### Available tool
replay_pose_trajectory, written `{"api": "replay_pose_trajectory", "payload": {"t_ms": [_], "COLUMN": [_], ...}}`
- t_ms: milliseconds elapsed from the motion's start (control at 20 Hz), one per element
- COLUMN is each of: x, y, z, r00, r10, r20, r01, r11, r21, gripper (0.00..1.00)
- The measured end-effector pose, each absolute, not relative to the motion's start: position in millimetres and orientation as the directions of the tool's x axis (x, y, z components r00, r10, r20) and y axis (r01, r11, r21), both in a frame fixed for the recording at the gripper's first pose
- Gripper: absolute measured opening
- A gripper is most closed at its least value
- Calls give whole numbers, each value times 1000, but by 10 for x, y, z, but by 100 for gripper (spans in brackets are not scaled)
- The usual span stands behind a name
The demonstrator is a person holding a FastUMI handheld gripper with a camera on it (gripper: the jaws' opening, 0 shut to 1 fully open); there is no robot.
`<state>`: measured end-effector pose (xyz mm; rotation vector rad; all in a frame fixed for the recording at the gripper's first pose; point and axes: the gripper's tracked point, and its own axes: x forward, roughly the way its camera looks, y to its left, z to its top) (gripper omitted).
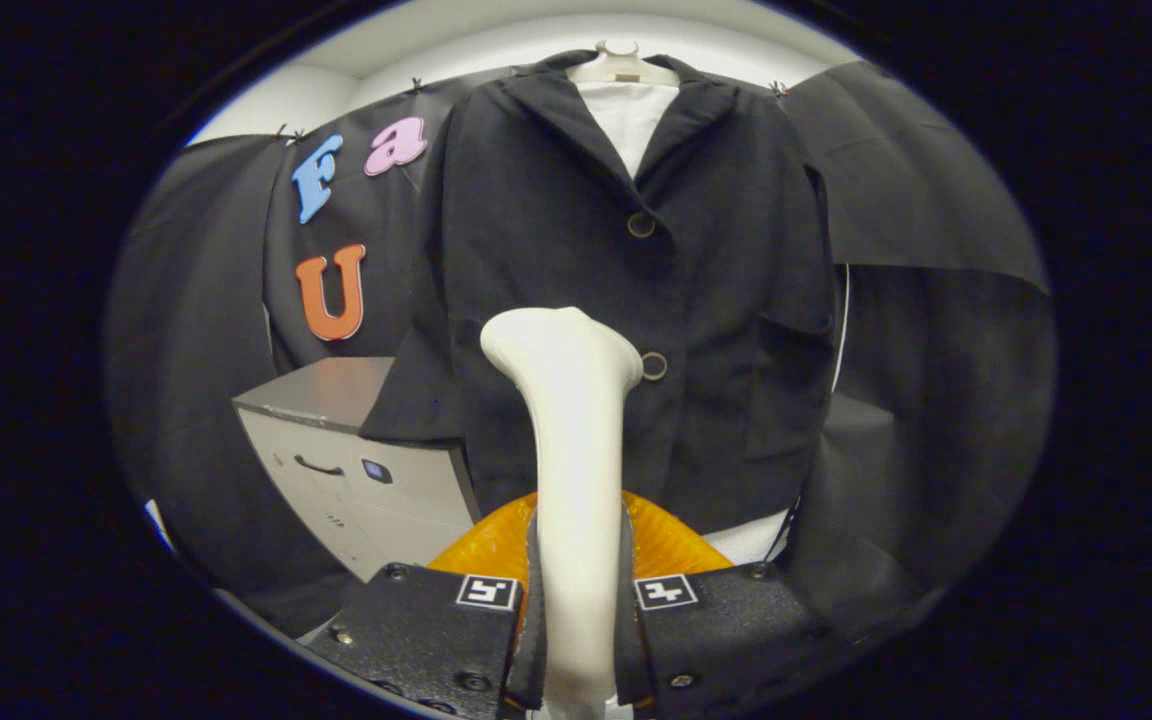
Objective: Iron the clothes twice with a garment steamer, once on the left side and once on the right side.
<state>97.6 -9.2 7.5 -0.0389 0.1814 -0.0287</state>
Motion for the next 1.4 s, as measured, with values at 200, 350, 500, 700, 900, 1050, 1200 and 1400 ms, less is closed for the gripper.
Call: {"api": "replay_pose_trajectory", "payload": {"t_ms": [200, 350, 500, 700, 900, 1050, 1200, 1400], "x": [955, 906, 871, 908, 882, 883, 860, 738], "y": [-111, -151, -199, -193, -225, -229, -230, -415], "z": [-188, -482, -786, -1098, -1367, -1545, -1354, -628], "r00": [973, 960, 941, 920, 899, 873, 896, 949], "r10": [-62, -80, -100, -123, -134, -134, -113, -91], "r20": [-222, -268, -322, -373, -418, -469, -429, -300], "r01": [51, 65, 80, 102, 114, 116, 108, 99], "r11": [997, 996, 994, 992, 991, 991, 994, 995], "r21": [-55, -62, -73, -77, -74, -68, -36, 11], "gripper": [30, 30, 30, 30, 29, 30, 30, 29]}}
